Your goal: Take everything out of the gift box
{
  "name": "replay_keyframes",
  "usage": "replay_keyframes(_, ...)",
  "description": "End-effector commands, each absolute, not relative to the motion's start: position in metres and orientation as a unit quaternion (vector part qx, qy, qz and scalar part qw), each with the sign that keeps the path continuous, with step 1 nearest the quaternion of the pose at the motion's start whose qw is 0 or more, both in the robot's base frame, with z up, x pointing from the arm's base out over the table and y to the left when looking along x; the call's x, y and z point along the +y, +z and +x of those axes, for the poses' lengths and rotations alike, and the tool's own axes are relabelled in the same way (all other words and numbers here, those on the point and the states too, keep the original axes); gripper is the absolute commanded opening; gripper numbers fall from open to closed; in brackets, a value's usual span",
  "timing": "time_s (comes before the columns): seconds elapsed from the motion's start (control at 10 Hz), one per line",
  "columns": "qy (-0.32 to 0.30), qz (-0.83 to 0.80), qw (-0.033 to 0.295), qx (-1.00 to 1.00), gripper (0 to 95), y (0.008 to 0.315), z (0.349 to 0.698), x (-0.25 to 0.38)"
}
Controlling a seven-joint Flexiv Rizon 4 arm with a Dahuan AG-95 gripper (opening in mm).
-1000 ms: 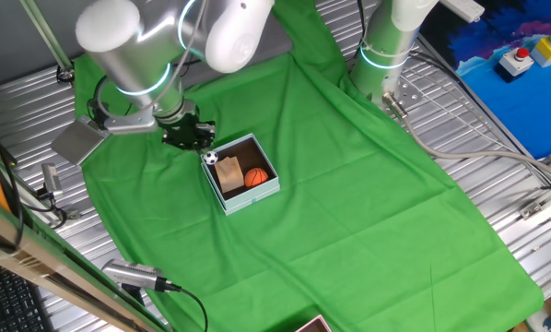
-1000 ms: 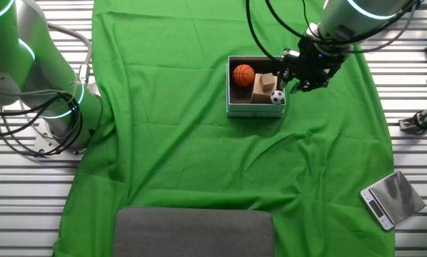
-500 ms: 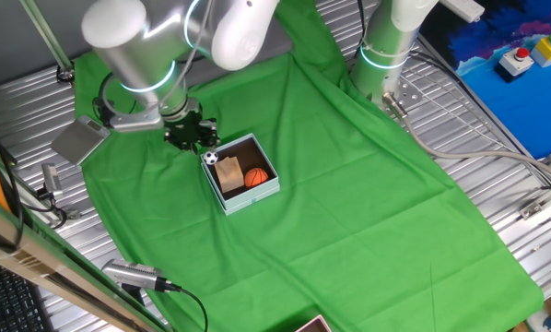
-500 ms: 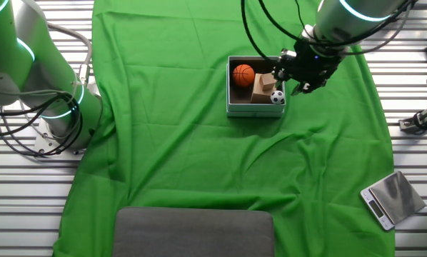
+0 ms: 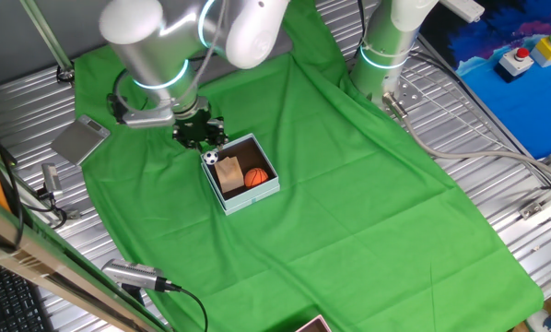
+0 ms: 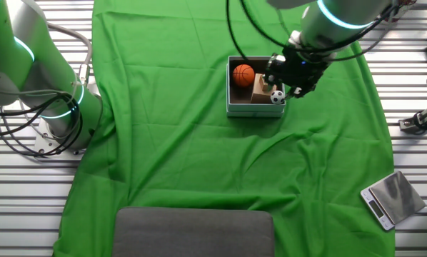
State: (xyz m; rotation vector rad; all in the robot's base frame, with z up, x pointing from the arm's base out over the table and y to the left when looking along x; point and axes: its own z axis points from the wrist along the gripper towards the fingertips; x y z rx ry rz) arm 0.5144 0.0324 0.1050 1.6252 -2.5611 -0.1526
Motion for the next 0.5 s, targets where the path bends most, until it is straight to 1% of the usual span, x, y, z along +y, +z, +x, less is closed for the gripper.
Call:
replay_keyframes(0.1, -0.047, 0.535, 0.047, -0.842, 38.0, 0.0996, 0.5132, 0.0326)
replay_keyframes(0.5, -0.041, 0.535, 0.040, -0.843, 38.0, 0.0930, 0.5135, 0.0328)
